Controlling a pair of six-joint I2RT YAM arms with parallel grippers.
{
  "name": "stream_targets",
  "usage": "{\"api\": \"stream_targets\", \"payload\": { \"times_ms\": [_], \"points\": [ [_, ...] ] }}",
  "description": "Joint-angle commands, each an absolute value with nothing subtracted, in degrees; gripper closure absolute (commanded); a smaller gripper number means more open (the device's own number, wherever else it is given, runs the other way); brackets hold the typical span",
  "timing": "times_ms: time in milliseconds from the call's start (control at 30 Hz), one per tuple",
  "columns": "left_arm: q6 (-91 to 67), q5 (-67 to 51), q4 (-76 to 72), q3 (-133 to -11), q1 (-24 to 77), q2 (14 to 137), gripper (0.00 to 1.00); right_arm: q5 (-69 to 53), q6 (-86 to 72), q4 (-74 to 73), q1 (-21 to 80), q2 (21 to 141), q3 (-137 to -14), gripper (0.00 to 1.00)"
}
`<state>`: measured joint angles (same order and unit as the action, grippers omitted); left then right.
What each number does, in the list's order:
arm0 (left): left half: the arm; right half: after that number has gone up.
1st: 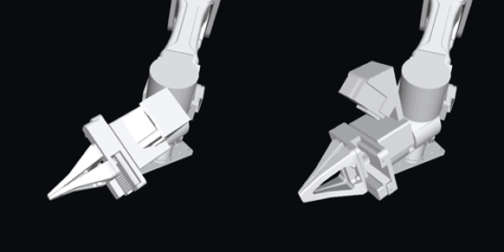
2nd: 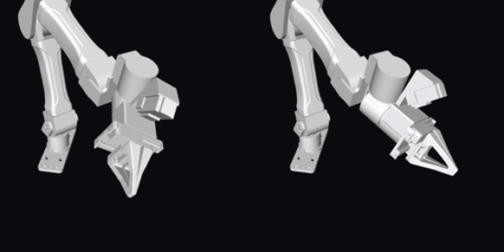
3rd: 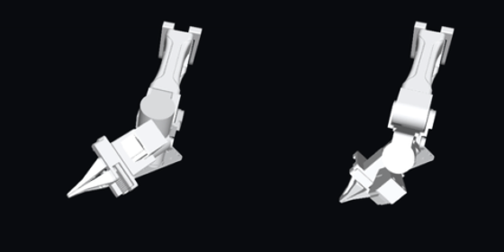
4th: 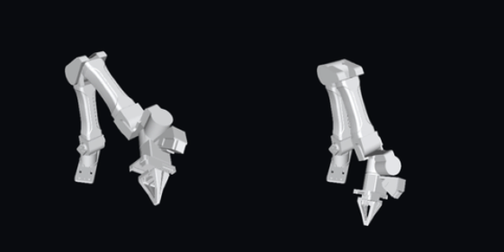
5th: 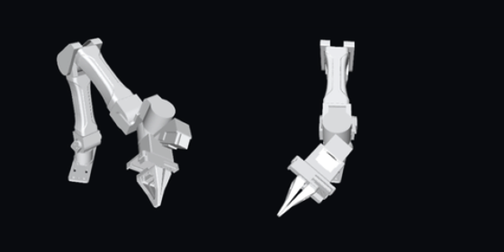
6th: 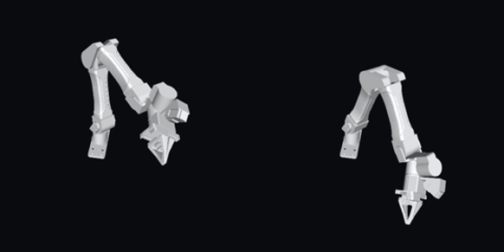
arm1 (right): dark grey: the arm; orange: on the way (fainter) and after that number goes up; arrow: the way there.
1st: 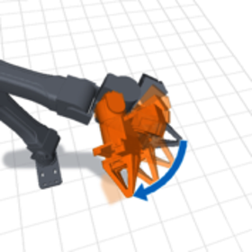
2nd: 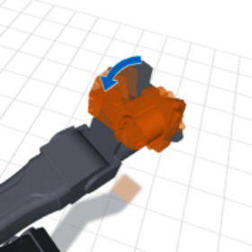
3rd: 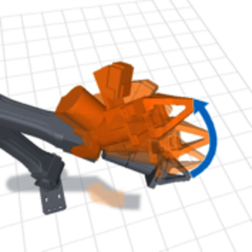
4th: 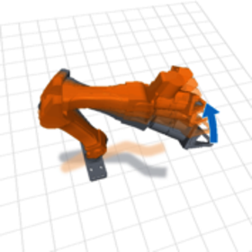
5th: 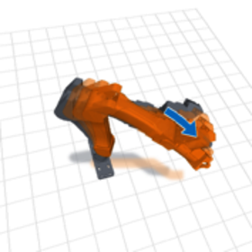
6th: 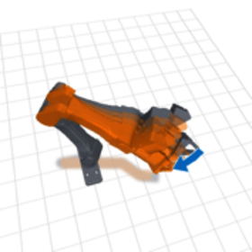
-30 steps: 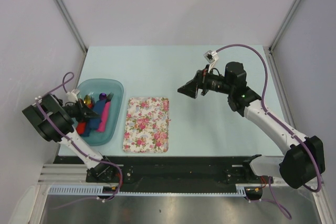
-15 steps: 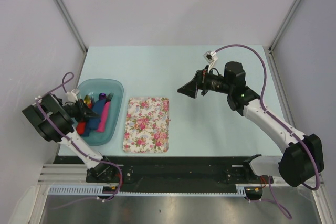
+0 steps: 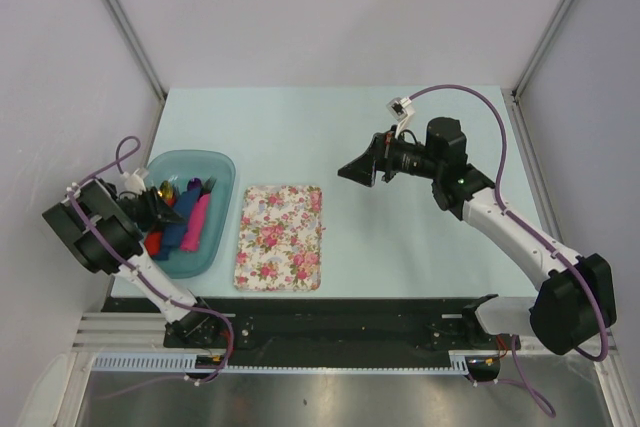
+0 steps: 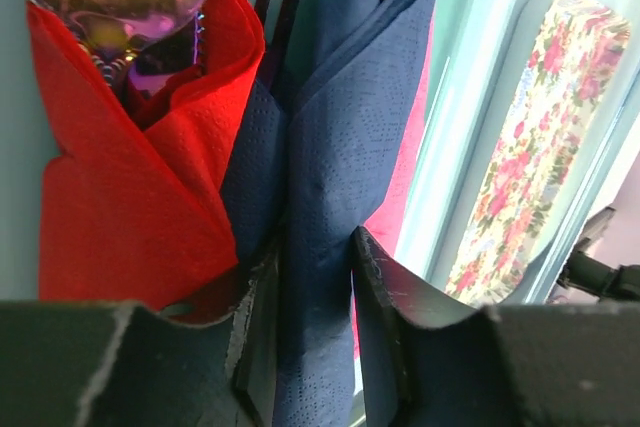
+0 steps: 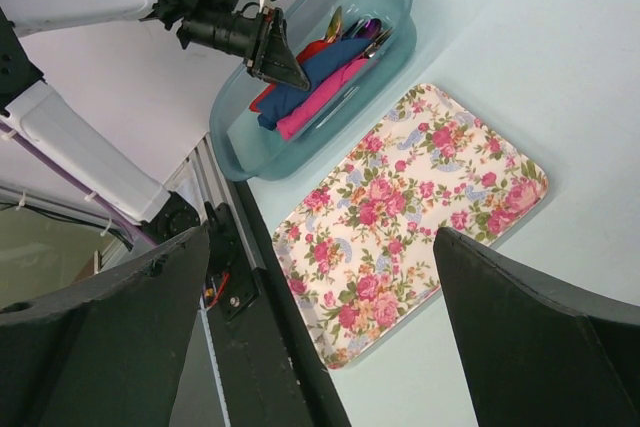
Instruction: Place the utensils on the paper napkin and roll it up
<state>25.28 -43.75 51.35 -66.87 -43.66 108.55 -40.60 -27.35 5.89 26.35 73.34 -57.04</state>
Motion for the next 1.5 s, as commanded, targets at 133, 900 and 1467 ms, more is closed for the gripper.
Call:
{"api": "stream_targets", "payload": {
  "times_ms": [133, 900, 1467],
  "points": [
    [26.1, -40.5, 47.5, -65.9, -44.3, 102.7, 0.57, -41.4, -28.1, 9.1, 26.5, 73.6, -58.9, 0.00],
    [18.8, -37.3, 40.0, -60.5, -44.1, 83.9, 0.14, -41.3, -26.7, 7.5, 25.8, 71.5, -58.4, 0.00],
    [1.1, -19.3, 37.9, -69.3, -6.7, 64.5, 0.00, -36.7, -19.9, -8.7, 10.0, 65.2, -56.4, 0.00]
  ]
}}
